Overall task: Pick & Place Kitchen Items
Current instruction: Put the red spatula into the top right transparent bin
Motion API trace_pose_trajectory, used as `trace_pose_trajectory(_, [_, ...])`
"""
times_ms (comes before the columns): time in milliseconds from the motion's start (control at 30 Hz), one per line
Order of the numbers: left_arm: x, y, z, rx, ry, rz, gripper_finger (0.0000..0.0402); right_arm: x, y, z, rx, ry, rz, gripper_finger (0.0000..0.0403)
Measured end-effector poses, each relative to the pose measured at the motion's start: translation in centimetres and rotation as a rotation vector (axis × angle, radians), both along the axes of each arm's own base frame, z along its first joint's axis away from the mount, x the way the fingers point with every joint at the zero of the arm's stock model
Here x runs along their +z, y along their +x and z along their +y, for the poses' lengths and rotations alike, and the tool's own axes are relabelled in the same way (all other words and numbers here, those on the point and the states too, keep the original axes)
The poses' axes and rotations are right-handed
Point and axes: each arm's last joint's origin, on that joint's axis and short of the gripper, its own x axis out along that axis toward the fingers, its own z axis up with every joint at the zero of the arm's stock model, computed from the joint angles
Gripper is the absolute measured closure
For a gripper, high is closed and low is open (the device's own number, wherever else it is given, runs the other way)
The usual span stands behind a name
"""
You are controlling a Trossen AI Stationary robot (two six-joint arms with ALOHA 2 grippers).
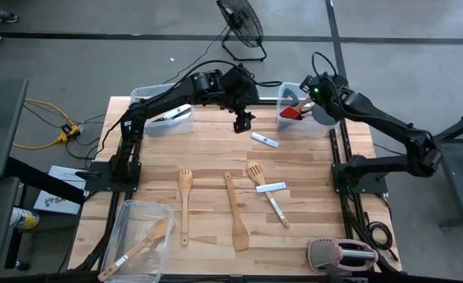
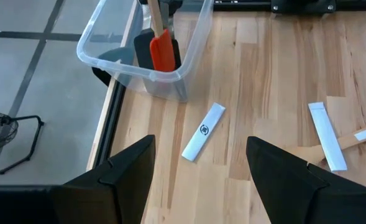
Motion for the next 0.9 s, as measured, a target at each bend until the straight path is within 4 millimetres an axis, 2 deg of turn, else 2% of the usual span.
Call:
trace_pose_trajectory(567, [-0.1,-0.1,0.0,-0.004,-0.003,0.008,0.0153,-2.3,-0.3,-2.7,-0.236,0.079,-0.116,0.0344])
trace_pose_trajectory(900, [-0.1,-0.1,0.0,-0.004,-0.003,0.008,0.0153,-1.9,-0.4,-2.4,-0.166,0.079,-0.065,0.0307])
